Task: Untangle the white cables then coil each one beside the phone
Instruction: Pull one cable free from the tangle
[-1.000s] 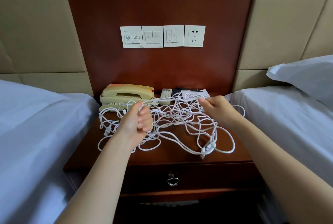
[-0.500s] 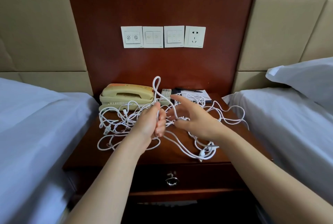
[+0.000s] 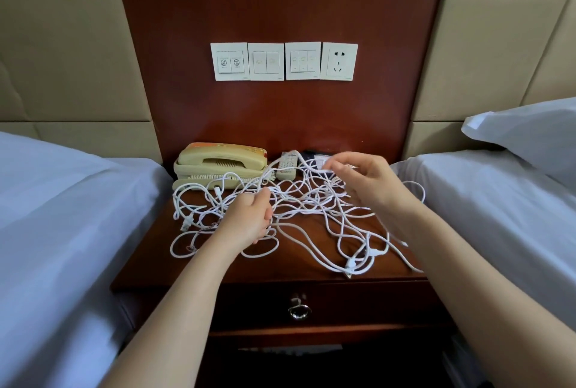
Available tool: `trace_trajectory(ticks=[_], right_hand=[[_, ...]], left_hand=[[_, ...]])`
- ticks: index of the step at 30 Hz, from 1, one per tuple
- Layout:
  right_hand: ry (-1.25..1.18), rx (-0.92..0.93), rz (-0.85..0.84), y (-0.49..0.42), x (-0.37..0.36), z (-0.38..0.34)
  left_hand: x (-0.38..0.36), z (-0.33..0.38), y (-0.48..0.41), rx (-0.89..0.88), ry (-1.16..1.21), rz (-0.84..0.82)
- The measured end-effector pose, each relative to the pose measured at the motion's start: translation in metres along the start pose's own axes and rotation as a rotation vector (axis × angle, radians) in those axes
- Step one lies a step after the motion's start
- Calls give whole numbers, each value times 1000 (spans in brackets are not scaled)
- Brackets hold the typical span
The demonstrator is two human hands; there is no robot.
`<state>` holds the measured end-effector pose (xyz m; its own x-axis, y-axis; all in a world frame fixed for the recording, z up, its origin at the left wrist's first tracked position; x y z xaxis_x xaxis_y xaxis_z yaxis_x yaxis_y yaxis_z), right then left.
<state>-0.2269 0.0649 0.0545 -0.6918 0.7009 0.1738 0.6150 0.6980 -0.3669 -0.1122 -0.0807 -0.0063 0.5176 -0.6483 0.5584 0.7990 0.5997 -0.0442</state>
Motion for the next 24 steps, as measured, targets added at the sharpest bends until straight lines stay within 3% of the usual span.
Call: trace_trajectory(ticks=[2, 4, 9, 14, 18, 19, 21, 24], right_hand=[[392, 79, 66, -3, 15, 1], [672, 39, 72, -6, 24, 11], [1011, -145, -138, -2, 20, 47], [810, -46, -230, 8, 6, 40], [75, -204, -339, 27, 1, 29], [-13, -219, -365, 31, 3, 24], [14, -150, -383, 36, 9, 12], [44, -109, -276, 41, 29, 8]], left_hand=[[1, -2, 1, 2, 7, -31], [-2, -4, 2, 4, 32, -76], [-18, 2, 10, -1, 183, -178], [-23, 10, 11, -13, 124, -116], [-33, 23, 10, -4, 188, -161], [-37, 24, 10, 2, 187, -171], [-44, 26, 8, 9, 153, -180], [-50, 29, 5, 9, 112, -172]])
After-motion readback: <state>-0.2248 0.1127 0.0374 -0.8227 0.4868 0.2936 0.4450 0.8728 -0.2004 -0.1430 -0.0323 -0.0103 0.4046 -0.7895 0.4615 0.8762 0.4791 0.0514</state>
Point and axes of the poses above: each hand's wrist, its own y-axis away from the middle knuckle, its own x-axis out of the back of the hand, z = x × y, the point moved 9 cm from there along -y, towards the middle knuckle, and after that the axes turned 11 degrees about -y, right-handed, at the moved point
